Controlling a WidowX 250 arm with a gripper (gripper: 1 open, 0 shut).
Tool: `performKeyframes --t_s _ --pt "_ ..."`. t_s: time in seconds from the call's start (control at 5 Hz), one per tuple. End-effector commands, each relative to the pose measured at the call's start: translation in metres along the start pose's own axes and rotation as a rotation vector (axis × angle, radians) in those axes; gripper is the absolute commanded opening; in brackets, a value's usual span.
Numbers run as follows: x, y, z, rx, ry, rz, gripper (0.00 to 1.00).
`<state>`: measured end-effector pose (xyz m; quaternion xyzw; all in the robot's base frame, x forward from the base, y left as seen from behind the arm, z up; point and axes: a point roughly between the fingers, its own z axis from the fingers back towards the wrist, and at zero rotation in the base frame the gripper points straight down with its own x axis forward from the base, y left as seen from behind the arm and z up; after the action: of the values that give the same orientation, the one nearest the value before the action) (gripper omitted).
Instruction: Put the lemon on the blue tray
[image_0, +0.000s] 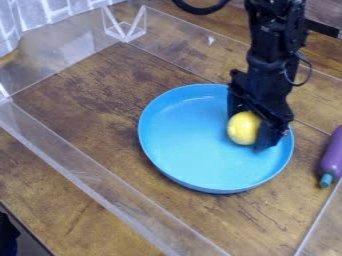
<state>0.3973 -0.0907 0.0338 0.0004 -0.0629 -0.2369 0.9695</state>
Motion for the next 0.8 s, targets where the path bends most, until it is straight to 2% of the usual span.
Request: performKeyframes --t_s 0.0,0.4,0.6 --pt "0.010 0.017 0.011 0.009 -0.065 0.023 1.00" --pt "0.011 0.032 -0.008 -0.014 -0.060 0.064 1.00" --pt "0.006 0.031 -0.007 -0.018 -0.043 0.121 1.00"
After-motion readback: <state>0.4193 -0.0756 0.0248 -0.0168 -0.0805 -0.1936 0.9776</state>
